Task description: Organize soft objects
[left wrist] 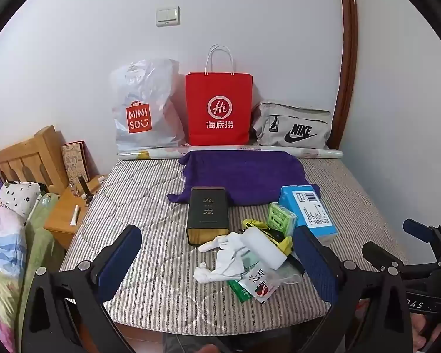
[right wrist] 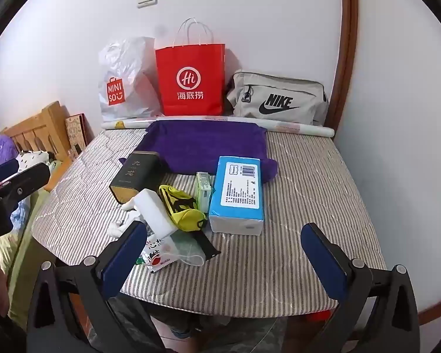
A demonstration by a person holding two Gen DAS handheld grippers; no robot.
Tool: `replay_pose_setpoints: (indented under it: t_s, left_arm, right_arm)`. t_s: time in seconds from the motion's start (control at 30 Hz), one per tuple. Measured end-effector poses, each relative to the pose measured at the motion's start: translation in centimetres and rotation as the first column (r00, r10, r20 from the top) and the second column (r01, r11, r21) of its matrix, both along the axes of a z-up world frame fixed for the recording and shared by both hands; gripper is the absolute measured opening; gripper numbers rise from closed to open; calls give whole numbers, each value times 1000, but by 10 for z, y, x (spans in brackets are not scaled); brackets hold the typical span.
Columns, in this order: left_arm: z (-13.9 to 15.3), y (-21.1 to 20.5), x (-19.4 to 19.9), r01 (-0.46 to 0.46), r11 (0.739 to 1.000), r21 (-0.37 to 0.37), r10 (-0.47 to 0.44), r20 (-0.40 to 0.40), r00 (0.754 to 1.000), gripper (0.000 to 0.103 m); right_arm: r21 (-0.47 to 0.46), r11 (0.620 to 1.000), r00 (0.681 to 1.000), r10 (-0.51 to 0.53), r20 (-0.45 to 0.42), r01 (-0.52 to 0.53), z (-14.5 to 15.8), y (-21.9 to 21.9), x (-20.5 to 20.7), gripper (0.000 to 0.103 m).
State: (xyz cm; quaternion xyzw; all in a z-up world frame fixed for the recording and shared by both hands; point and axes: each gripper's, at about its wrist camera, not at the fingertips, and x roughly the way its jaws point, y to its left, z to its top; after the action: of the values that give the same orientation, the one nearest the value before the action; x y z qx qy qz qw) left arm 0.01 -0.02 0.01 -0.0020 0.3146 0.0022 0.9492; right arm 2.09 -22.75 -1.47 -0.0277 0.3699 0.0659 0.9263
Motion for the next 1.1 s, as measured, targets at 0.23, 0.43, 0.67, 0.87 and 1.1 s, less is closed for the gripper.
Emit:
replay_pose_setpoints:
  t_s: [0.23,0.43,0.67,0.87,1.1]
  left_arm:
    - [2,-3,-5,7,1000,-6,-7,24,1000,103]
    - [4,-4,-6,-4,1000,0,4,26,1000,103]
    - [5,-1,-9,-1,1000,-1,1,25,1000,103]
    - [6,-2,-9,-3,1000,1,3,21,1000,103]
    - [5,-2,-8,-5,1000,-2,5,22,1000,103]
  right_arm:
    - [3,1000,1000,1,11,-1,1,-3,-6,103]
    - [3,1000,1000,-4,12,4,3,-4,-6,103]
    - [11,1000,1000,-7,17,6,9,-6,-7,103]
    - [14,1000,1000,-10,19,10,10,-6,-9,103]
    - [15,1000,1000,-12,17,12,10,-7,-9,103]
